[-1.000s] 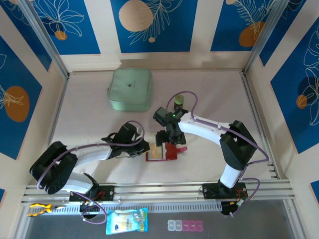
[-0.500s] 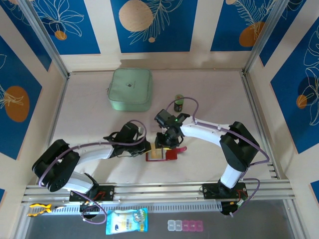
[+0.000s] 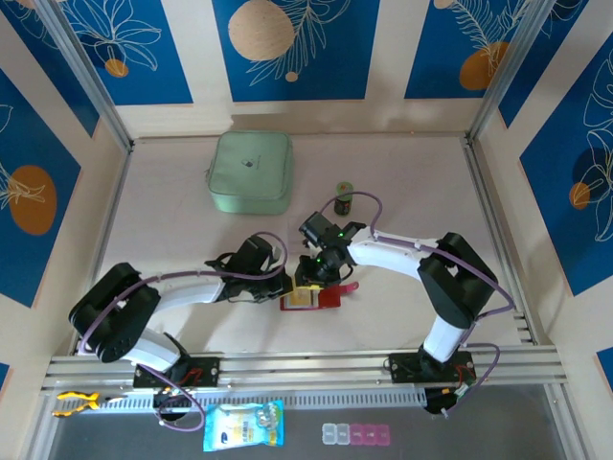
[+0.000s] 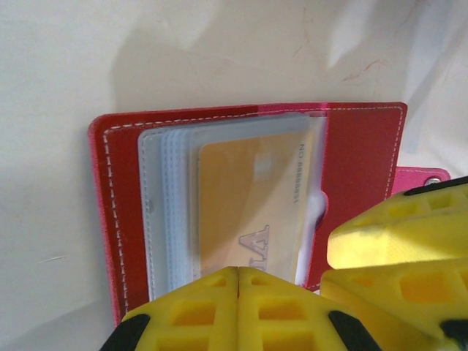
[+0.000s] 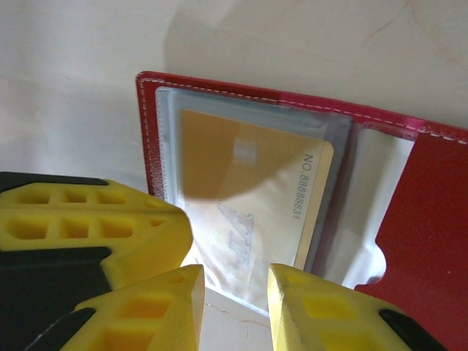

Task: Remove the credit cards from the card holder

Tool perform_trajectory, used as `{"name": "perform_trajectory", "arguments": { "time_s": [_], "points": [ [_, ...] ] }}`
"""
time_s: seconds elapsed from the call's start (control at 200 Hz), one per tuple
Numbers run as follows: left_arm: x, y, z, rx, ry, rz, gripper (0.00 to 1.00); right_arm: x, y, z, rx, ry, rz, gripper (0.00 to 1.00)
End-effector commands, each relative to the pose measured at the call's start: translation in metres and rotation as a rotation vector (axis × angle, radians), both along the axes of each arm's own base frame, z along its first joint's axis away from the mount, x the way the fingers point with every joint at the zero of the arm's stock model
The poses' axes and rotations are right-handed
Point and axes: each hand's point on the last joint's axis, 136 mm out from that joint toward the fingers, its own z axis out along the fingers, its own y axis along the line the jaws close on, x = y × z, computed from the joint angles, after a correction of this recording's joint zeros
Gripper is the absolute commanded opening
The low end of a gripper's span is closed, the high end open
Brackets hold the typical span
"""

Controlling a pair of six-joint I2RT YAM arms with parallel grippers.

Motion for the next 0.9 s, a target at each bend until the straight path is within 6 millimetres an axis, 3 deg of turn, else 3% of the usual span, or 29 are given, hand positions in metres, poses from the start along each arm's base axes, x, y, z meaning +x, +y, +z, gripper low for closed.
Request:
{"name": "perform_trajectory", "arguments": {
  "time_s": [0.0,0.505,0.895],
  "points": [
    [-0.002,0.002,-0.005,0.044,-0.009,-0.023,0.00,-0.007,-0.003,-0.011,-0.005,0.046,0.001,0.30],
    [-0.006,0.004,-0.015,0.051,0.010,-0.024,0.00,-0.011,-0.011,-0.029,-0.051,0.078,0.000,0.30],
    [-0.005,0.005,-0.013,0.057,0.004,-0.022,0.02,-0.006,-0.027,-0.021,-0.140,0.031,0.000,0.31]
  ]
}}
